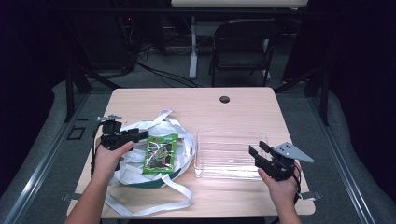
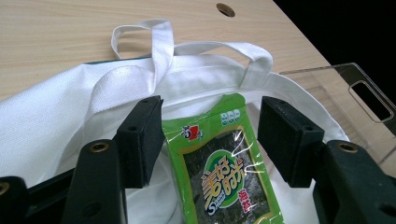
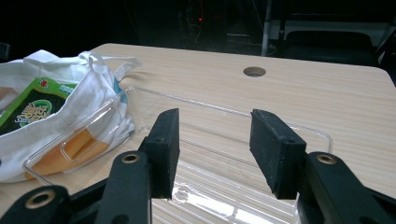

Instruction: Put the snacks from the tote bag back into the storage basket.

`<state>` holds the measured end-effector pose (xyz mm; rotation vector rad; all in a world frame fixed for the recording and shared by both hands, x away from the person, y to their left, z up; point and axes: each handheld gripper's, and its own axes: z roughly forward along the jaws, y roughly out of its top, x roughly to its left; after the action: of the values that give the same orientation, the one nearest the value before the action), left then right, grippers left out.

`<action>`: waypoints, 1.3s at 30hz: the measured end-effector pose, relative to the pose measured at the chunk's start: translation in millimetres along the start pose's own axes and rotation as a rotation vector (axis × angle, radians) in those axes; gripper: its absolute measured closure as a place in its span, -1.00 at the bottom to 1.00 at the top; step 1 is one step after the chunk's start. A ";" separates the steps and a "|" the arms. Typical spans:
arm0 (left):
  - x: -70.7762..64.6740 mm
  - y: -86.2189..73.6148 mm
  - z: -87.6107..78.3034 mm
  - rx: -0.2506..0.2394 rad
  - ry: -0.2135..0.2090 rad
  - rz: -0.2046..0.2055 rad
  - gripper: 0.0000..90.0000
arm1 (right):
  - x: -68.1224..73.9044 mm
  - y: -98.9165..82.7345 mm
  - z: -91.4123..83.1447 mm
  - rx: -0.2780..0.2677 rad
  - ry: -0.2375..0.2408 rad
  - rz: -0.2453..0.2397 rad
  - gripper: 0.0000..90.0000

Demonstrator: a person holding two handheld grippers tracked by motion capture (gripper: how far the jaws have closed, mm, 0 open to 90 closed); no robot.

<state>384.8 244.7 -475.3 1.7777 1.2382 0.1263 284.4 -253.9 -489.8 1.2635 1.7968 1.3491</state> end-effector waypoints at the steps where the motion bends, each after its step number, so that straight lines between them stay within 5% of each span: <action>1: -0.4 -0.2 -0.2 -0.001 0.001 0.000 -0.10 | -0.2 0.0 -0.6 0.001 -0.002 -0.001 0.17; 39: 1.1 -6.6 10.7 0.056 -0.016 -0.010 -0.15 | 1.5 0.8 -0.5 0.003 0.002 -0.004 0.16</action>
<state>386.7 239.2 -486.5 1.8163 1.2498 0.0721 283.7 -252.7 -488.8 1.2601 1.8027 1.3463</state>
